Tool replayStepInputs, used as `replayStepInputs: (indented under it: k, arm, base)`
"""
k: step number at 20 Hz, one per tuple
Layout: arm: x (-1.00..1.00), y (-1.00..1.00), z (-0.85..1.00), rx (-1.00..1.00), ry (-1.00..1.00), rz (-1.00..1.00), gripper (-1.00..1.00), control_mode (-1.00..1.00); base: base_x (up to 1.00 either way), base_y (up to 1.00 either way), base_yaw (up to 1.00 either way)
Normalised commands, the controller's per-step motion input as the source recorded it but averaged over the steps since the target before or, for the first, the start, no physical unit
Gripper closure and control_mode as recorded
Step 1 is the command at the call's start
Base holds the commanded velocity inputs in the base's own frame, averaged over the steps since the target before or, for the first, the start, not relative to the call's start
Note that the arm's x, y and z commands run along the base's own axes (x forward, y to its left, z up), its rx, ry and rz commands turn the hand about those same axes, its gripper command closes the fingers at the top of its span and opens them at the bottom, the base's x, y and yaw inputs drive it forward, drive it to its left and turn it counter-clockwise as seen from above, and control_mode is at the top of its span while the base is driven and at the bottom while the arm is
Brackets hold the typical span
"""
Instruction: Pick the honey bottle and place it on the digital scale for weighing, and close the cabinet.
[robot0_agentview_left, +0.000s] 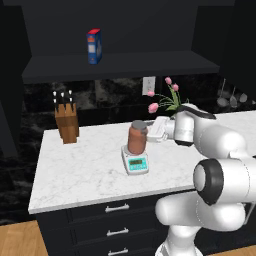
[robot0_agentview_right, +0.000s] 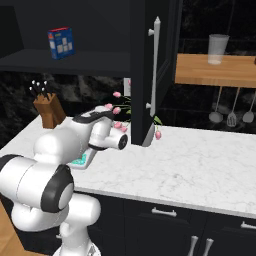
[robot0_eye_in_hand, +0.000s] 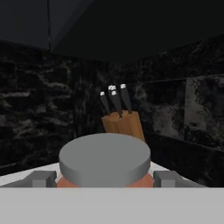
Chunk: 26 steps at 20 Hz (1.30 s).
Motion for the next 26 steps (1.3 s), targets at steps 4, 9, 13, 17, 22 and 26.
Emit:
replayStepInputs:
  k: [4, 9, 13, 17, 22, 26]
  arm:
    - [0.00, 0.27, -0.20, -0.07, 0.00, 0.00, 1.00, -1.00]
    - [0.03, 0.14, -0.29, -0.04, 0.00, 0.00, 1.00, -1.00]
    - [0.00, 0.00, -0.19, 0.00, 0.00, 0.00, -1.00, -1.00]
    - [0.00, 0.00, -0.02, 0.00, 0.00, 0.00, -1.00, -1.00]
    - [0.00, 0.00, 0.00, 0.00, 0.00, 0.00, -1.00, -1.00]
    - [-0.09, 0.00, 0.02, 0.00, -0.03, 0.00, -1.00, -1.00]
  base:
    - [0.00, 0.00, 0.00]
    - [0.00, 0.00, 0.00]
    - [0.00, 0.00, 0.00]
    - [0.00, 0.00, 0.00]
    - [0.00, 0.00, 0.00]
    - [0.00, 0.00, 0.00]
